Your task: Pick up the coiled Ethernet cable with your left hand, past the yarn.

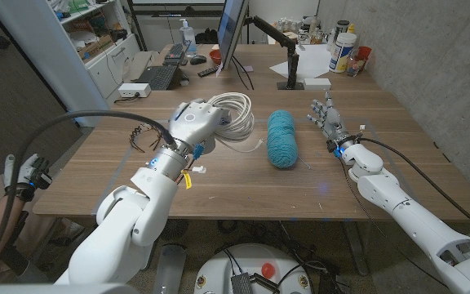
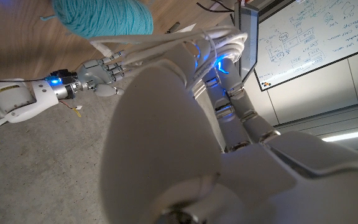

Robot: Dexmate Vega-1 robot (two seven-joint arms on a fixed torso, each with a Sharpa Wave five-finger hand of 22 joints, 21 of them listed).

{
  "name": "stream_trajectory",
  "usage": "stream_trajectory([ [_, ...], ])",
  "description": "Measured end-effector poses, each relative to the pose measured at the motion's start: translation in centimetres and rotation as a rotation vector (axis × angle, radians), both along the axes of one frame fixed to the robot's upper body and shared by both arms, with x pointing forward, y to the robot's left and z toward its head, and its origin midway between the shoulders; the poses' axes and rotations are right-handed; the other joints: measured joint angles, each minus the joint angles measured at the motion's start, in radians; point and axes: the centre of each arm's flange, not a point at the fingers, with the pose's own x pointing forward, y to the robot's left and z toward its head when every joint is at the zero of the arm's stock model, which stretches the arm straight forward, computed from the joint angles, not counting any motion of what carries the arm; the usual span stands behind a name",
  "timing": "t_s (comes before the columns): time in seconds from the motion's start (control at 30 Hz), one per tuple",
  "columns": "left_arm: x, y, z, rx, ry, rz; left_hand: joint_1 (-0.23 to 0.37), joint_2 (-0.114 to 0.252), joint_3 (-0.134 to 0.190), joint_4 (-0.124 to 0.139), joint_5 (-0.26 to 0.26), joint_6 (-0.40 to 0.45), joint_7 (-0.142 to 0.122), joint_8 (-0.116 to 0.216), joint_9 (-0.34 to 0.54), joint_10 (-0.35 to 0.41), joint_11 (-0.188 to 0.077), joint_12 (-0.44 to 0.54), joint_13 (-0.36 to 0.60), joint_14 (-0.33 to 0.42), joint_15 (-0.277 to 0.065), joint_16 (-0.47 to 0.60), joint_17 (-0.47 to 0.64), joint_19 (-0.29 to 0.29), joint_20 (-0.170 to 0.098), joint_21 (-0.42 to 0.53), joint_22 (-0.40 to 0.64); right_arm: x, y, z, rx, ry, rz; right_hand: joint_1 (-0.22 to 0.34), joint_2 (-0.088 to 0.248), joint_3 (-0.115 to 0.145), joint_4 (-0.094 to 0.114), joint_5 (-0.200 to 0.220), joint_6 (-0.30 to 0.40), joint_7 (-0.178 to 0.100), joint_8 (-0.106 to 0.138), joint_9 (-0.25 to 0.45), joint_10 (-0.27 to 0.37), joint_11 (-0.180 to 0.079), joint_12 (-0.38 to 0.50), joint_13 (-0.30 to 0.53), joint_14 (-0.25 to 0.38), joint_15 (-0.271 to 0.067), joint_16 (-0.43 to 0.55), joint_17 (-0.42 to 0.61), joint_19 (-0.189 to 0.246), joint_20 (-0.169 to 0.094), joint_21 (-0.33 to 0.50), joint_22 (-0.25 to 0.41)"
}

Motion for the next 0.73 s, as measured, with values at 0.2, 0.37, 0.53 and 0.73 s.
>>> stream_trajectory([
  [0.2,-0.12,0.09,0.11,-0.005,-0.01,-0.001,0.001,-0.001,0.0,0.0,0.0,0.0,0.0,0.0,0.0,0.0,0.0,0.0,-0.004,0.0,0.0,0.0,0.0,0.0,0.0,0.002,-0.001,0.0,-0.01,-0.01,0.0,0.0,0.0,0.0,0.0,0.0,0.0,0.0,0.0,0.0,0.0,0.0,0.0,0.0,0.0,0.0,0.0,0.0,0.0,0.0,0.0,0.0,0.0,0.0],
  [0.37,-0.25,0.14,0.18,-0.007,-0.018,-0.002,-0.001,-0.002,0.0,0.0,0.0,0.0,0.0,0.0,-0.001,0.0,0.0,0.0,-0.003,0.0,0.0,0.0,0.0,0.0,0.0,0.002,-0.006,-0.01,-0.02,0.0,0.0,0.0,0.0,0.0,0.0,0.0,0.0,0.0,0.0,0.0,0.0,0.0,0.0,0.0,0.0,0.0,0.0,0.0,0.0,0.0,0.0,0.0,0.0,0.0],
  [0.53,-0.42,0.19,0.23,-0.007,-0.029,-0.004,-0.003,-0.002,0.0,0.0,0.0,0.0,0.0,0.0,-0.003,0.0,0.0,-0.001,-0.003,0.0,0.0,0.0,0.0,-0.011,0.0,0.008,-0.006,-0.01,-0.03,0.0,0.0,0.0,0.0,0.0,0.0,0.0,0.0,0.0,0.0,0.0,0.0,0.0,0.0,0.0,0.0,0.0,0.0,0.0,0.0,0.0,0.0,0.0,0.0,0.0],
  [0.73,-0.65,0.25,0.29,-0.008,-0.041,-0.005,-0.009,-0.002,0.006,-0.003,0.0,0.0,0.0,0.004,-0.001,0.0,0.0,-0.001,-0.01,0.0,0.0,0.0,0.0,-0.011,0.0,0.008,-0.01,-0.04,-0.01,0.03,0.0,-0.001,0.001,0.0,0.0,0.0,0.0,0.0,0.0,0.0,0.0,0.0,0.0,0.0,0.0,0.0,0.0,0.0,0.0,0.0,0.0,0.0,0.0,0.0],
])
